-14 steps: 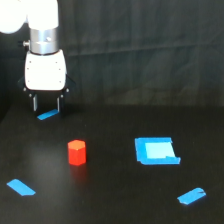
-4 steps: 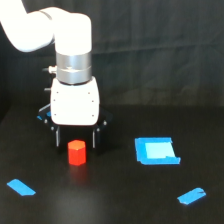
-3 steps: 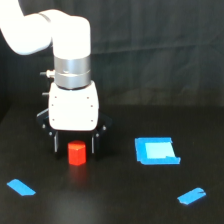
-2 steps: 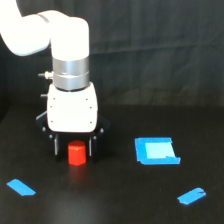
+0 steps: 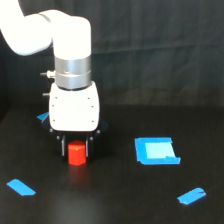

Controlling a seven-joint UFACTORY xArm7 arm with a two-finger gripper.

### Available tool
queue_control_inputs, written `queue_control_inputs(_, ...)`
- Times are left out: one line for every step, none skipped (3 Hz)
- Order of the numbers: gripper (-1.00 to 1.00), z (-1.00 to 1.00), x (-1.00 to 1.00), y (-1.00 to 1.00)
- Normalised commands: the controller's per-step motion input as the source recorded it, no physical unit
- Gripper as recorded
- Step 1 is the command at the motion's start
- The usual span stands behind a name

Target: Pick up the red object from the table

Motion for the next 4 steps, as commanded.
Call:
queue_control_inputs(-0.98, -0.06, 0.10, 0.04)
queue_control_inputs(-1.00, 0.09, 0.21, 0.01)
queue_control_inputs(-1.00, 0.89, 0.14, 0.00)
queue_control_inputs(-1.00, 0.91, 0.14, -0.01)
